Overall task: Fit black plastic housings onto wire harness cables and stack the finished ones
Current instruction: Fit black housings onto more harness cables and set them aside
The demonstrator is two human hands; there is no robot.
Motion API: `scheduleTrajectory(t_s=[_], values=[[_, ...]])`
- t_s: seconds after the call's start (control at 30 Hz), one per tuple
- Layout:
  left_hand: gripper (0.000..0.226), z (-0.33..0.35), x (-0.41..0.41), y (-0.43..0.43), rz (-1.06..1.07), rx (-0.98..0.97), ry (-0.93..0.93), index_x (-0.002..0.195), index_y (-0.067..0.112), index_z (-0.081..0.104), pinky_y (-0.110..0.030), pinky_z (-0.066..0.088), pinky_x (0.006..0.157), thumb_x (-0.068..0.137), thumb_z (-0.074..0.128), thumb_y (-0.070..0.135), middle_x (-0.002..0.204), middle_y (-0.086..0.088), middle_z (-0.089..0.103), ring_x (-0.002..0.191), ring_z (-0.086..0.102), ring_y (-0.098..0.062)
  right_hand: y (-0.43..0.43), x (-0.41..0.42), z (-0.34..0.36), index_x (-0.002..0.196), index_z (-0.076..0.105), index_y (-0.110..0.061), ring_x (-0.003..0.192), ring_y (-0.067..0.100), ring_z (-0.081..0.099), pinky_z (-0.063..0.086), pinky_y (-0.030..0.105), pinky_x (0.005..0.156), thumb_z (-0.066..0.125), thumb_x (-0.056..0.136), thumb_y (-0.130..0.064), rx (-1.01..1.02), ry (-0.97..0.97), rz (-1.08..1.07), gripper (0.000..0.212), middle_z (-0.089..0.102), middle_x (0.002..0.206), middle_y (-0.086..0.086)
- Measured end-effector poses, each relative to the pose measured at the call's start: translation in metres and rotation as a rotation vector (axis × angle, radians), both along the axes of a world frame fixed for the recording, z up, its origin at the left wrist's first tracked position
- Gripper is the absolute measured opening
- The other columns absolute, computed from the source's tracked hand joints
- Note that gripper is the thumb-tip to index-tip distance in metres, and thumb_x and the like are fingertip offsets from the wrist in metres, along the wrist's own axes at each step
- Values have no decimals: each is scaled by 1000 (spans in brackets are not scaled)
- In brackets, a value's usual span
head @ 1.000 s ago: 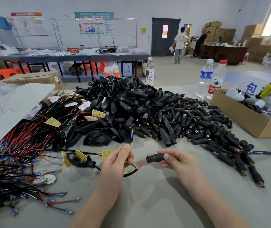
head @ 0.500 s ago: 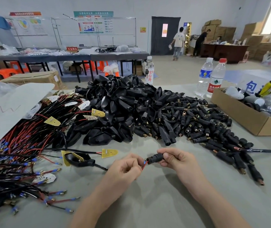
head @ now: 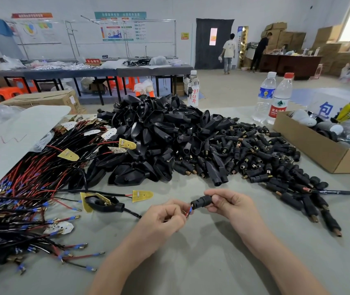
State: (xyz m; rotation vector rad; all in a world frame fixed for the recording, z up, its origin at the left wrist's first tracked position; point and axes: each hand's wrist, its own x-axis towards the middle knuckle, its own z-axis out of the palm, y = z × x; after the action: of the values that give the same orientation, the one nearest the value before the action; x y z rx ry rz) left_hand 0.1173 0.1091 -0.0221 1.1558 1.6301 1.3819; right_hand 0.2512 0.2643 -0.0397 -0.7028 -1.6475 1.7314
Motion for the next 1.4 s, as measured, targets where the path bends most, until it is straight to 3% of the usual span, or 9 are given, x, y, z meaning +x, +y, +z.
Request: scheduleTrajectory(t_s=[0.17,0.3,0.4,0.5,0.63,0.8,0.93,1.13,1.4], values=[[26,-5,-3,1,31,32,-25,56,26,62,-9,41,76,79,51,22,104,8,73,96,65,-4,1,2,1,83,81,-23,75,14,72,56,18,73,58,95,3,16,-5,7,37,77,86,6],[33,-6,-4,5,69,65,-73,58,26,71,-14,49,86,82,48,24,100,3,76,94,68,-6,2,2,0,82,81,-24,75,14,72,56,17,73,58,95,3,5,-2,9,38,78,86,4],[31,-9,-7,6,157,82,-116,75,21,78,-12,49,82,87,49,26,90,-4,77,91,71,-10,3,2,-1,83,82,-25,76,15,72,56,18,74,58,96,2,16,-10,4,38,77,86,3],[32,-13,-8,7,194,72,-106,88,14,75,-10,48,78,102,47,13,86,-6,77,89,72,-10,3,3,-1,84,82,-29,76,14,72,56,17,74,59,95,1,27,-7,5,40,77,86,2],[34,-13,-7,9,193,58,-78,86,12,74,-10,48,79,102,44,7,85,-5,77,86,70,-6,3,2,-2,83,82,-31,76,13,72,56,17,74,59,96,1,18,-3,-2,42,77,84,2],[31,-11,-6,7,126,19,-28,95,1,73,-15,48,91,103,44,7,85,2,74,93,68,-7,3,1,-2,82,82,-32,74,12,72,56,16,72,59,95,1,14,-4,2,42,77,82,1],[31,-10,-5,7,131,6,-14,94,-3,71,-11,46,87,102,43,4,84,4,73,91,68,-4,3,2,-1,81,82,-26,74,13,72,56,16,72,59,95,3,9,-1,-5,39,77,84,2],[32,-10,-8,9,192,1,-20,86,5,73,-10,46,80,101,44,4,79,3,74,78,65,1,0,4,4,86,81,-23,78,14,74,55,15,73,60,94,2,16,11,-11,33,78,89,2],[32,-11,-5,9,259,35,-46,87,6,72,-9,47,74,103,45,10,79,-4,75,77,67,-1,-5,5,9,89,79,-19,75,13,74,55,13,70,60,94,4,53,17,-22,30,78,86,0]])
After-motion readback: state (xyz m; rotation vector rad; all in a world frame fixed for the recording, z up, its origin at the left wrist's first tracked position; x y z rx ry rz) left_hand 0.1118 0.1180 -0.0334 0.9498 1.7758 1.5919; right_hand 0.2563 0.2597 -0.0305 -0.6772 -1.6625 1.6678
